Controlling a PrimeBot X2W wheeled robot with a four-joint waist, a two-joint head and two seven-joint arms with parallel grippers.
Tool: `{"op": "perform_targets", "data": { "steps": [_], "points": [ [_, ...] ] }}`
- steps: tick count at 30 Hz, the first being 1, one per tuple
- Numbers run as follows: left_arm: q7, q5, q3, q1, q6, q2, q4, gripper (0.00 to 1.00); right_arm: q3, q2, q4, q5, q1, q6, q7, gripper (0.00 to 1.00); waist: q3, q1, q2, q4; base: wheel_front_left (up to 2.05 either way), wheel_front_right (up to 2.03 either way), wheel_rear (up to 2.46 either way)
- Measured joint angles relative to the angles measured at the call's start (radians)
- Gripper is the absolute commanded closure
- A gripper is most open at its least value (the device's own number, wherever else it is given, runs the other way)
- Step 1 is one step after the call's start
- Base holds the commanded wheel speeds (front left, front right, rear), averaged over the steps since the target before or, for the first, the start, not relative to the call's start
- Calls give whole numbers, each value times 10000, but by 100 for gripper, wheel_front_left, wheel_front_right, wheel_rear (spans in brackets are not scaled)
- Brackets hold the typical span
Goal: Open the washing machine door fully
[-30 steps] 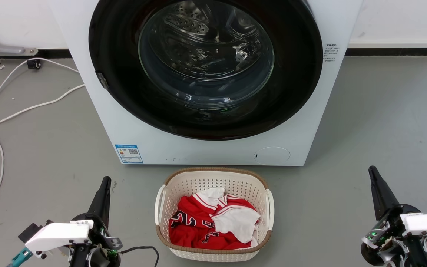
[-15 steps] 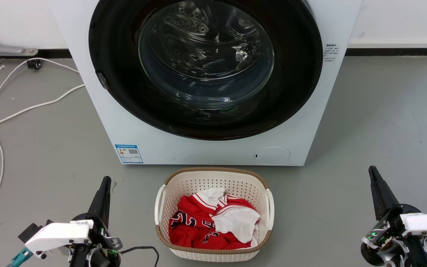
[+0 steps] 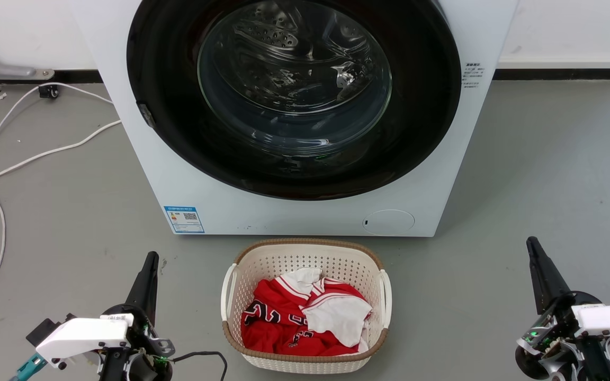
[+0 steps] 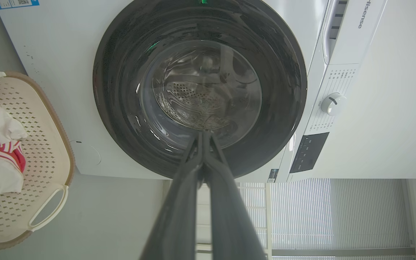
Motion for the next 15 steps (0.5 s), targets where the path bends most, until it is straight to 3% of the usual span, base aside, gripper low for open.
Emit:
{"op": "perform_targets", "data": {
  "steps": [15],
  "points": [
    [0,0,0,-1,0,0,0,100,0,0,0,0,0,0,0,100,0,0,0,0,0,0,0]
  ]
}}
